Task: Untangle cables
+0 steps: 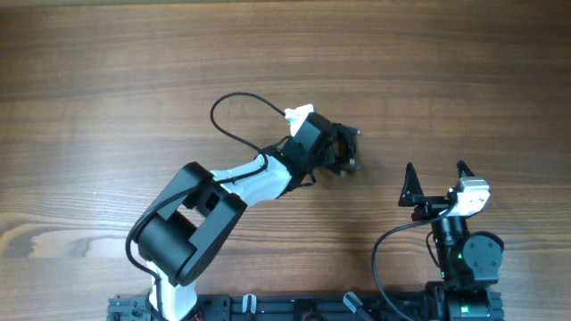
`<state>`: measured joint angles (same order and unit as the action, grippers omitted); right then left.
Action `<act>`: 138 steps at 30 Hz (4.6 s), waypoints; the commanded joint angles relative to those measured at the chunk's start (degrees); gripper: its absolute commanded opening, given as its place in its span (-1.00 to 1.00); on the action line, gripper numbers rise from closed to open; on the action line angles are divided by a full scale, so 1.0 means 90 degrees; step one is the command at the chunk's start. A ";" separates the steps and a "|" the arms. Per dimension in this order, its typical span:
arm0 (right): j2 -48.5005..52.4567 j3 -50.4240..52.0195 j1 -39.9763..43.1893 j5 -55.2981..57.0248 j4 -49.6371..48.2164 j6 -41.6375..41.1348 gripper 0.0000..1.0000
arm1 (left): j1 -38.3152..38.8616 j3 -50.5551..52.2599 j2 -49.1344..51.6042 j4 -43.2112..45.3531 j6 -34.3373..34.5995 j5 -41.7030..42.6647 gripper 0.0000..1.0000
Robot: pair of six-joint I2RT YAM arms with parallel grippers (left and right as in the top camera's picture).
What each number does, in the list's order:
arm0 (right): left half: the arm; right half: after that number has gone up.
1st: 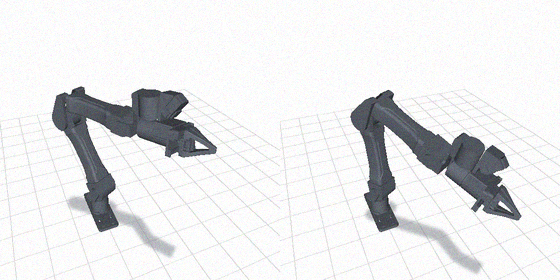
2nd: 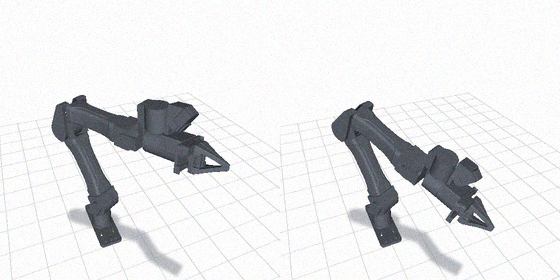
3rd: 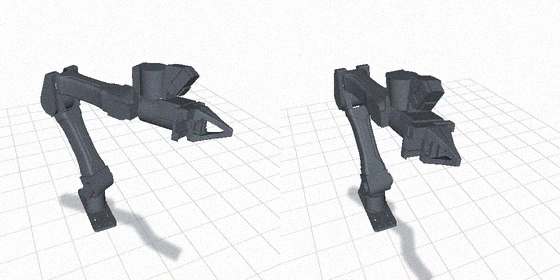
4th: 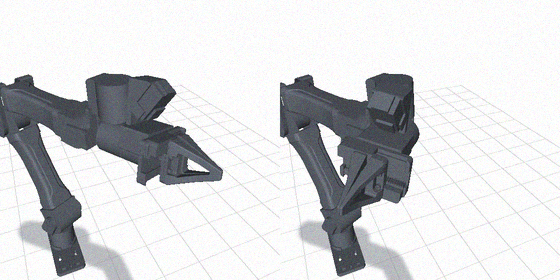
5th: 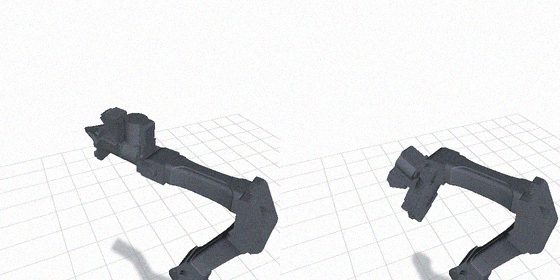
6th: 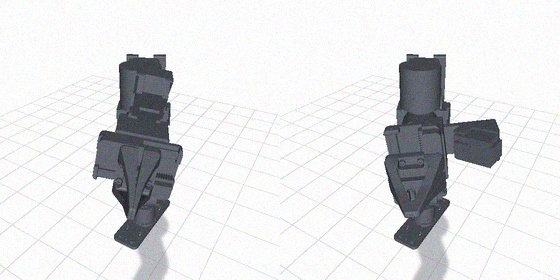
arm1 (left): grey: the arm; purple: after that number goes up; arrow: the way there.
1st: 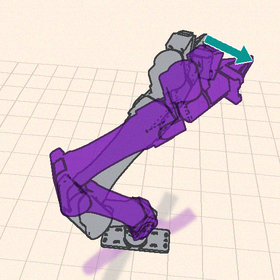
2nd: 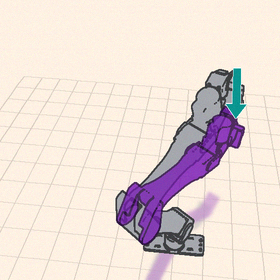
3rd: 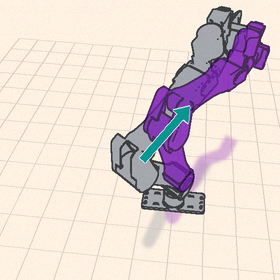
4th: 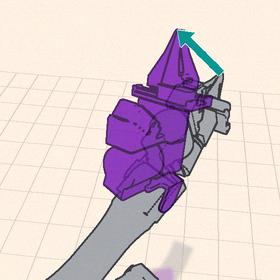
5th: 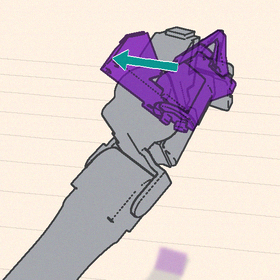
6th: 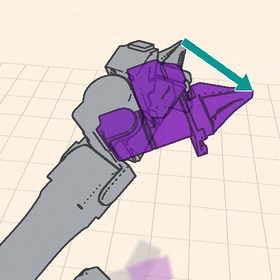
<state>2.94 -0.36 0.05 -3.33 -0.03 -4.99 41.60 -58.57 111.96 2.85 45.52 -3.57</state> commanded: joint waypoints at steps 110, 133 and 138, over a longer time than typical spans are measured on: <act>0.8983 -0.2669 -0.2356 -0.4099 -0.5566 -0.7640 -0.91 | -0.1581 -0.0041 -0.2953 -0.2960 -0.2844 0.3048 -0.92; 0.8986 -0.2669 0.0600 -0.6071 -0.7152 -0.8109 -0.90 | -0.1945 -0.0029 -0.2931 -0.3808 -0.3196 0.1052 -0.92; 0.8986 -0.2667 0.1044 -0.6091 -0.5581 -0.7091 -0.78 | -0.2178 -0.0032 -0.3004 -0.3925 -0.2441 -0.1171 -0.92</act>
<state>84.03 -23.70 6.81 -59.83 -55.72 -76.36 24.43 -58.98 85.38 -31.53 19.29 4.47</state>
